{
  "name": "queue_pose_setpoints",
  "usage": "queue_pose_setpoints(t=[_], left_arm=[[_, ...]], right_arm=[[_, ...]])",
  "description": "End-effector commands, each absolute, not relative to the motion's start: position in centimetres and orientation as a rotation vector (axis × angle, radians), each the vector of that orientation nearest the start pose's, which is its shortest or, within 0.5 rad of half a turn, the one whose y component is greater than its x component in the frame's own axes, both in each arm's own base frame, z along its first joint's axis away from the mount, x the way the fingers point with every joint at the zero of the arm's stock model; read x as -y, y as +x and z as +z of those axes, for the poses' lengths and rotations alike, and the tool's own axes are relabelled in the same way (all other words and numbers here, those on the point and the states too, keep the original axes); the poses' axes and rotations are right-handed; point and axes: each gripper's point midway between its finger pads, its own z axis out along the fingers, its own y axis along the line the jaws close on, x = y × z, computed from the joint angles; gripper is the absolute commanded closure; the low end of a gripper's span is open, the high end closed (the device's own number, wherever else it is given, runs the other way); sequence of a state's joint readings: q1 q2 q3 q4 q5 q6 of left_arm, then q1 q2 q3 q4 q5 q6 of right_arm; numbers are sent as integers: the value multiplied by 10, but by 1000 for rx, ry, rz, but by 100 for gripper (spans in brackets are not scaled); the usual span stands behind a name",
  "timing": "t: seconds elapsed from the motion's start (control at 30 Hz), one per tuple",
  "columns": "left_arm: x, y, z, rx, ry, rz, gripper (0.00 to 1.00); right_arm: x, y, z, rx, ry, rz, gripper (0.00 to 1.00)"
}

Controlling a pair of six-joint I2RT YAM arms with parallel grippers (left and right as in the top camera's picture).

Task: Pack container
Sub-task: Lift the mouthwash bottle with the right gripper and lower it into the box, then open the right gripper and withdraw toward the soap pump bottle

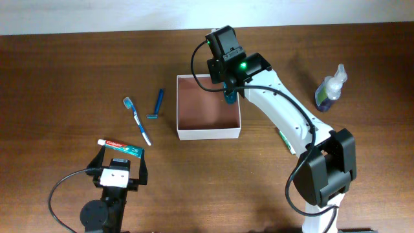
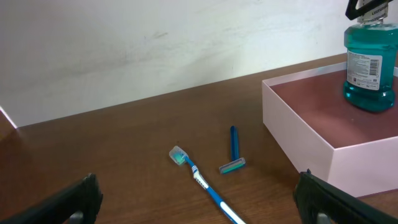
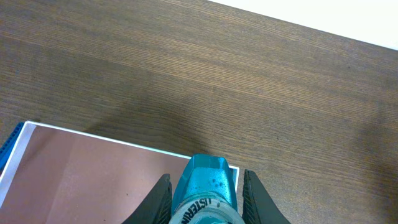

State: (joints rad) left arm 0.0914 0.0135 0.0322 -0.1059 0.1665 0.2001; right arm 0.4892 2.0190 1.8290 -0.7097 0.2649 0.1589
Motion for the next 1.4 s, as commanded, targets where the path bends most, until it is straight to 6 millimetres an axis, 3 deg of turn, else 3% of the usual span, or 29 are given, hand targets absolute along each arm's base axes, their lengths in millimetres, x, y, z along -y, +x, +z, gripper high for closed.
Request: queue_pose_setpoints(t=[0.0,0.27,0.37,0.6,0.7,0.97,1.17,1.37], left_arm=[[4,244,160,-1643,201,85,0],[4,244,160,-1643,201,85,0],[4,244,160,-1643,201,85,0],[4,244,160,-1643,201,85,0],[4,244,160,-1643,201,85,0],[4,244,160,-1643,201,85,0],[4,244,160,-1643,201,85,0],[4,244,160,-1643,201,85,0]], right_arm=[[-210,500,196,-2367,-254,-21,79],[-210,499,193,-2373,-256,-22,78],[-210,499,193,-2373,-256,-22,67],[-210,498,192,-2378,-257,-25,65],[-210,498,192,-2379,-249,-22,58],[-210,499,195,-2371,-247,-19,53],[-201,492,229,-2324,-221,-31,49],[-139,460,284,-2266,-99,-322,43]])
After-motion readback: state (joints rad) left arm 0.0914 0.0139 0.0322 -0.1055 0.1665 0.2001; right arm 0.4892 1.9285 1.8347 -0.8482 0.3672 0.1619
